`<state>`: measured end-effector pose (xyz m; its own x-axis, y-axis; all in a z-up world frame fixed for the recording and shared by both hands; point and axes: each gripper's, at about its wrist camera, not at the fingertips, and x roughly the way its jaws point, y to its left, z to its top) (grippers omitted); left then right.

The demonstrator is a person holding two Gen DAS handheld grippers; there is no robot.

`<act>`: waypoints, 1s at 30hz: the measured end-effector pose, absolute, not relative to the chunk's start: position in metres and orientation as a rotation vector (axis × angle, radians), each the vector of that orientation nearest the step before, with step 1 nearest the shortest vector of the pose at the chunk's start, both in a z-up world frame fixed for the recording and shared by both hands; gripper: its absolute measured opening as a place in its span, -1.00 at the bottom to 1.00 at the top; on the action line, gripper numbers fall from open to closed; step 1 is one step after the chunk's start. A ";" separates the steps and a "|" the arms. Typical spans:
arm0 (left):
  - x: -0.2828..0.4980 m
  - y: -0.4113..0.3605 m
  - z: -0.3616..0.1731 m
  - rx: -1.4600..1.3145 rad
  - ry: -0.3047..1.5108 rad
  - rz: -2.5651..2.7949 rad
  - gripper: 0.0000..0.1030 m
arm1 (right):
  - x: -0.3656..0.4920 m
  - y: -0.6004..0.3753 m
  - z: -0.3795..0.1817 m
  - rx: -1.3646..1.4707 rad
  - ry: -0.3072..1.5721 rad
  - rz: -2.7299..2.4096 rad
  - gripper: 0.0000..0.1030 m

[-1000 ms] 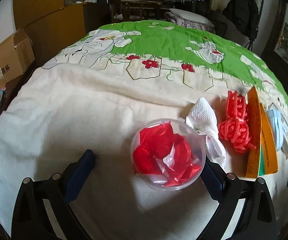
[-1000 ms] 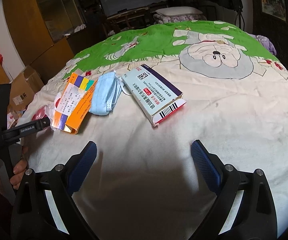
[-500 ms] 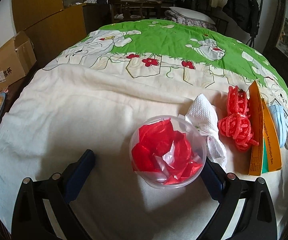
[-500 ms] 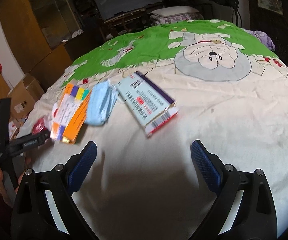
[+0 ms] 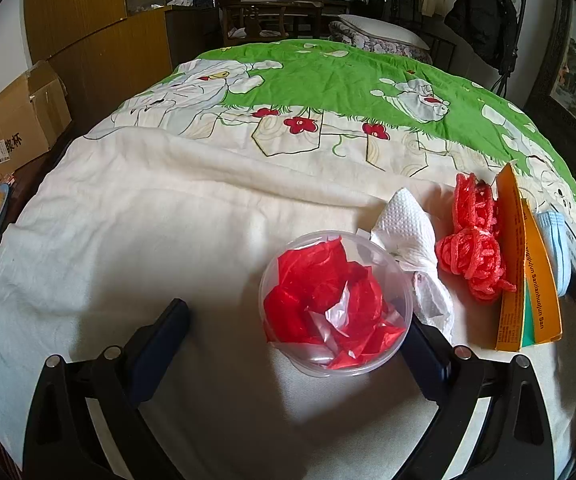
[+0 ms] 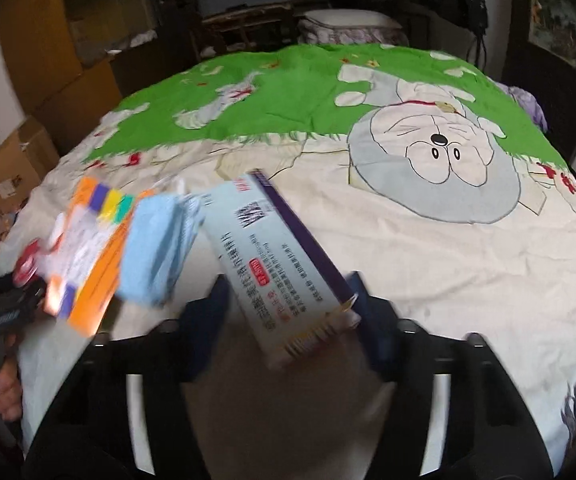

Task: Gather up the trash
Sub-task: 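Grasp the clear cup with the left tool while right tool grasps the white medicine box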

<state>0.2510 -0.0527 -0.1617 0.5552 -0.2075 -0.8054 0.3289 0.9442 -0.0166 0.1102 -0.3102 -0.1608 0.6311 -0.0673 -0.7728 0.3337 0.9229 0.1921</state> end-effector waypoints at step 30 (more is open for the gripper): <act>0.249 -0.045 -0.156 0.061 0.879 -0.333 0.63 | 0.116 -0.294 -0.166 0.287 0.864 -0.227 0.13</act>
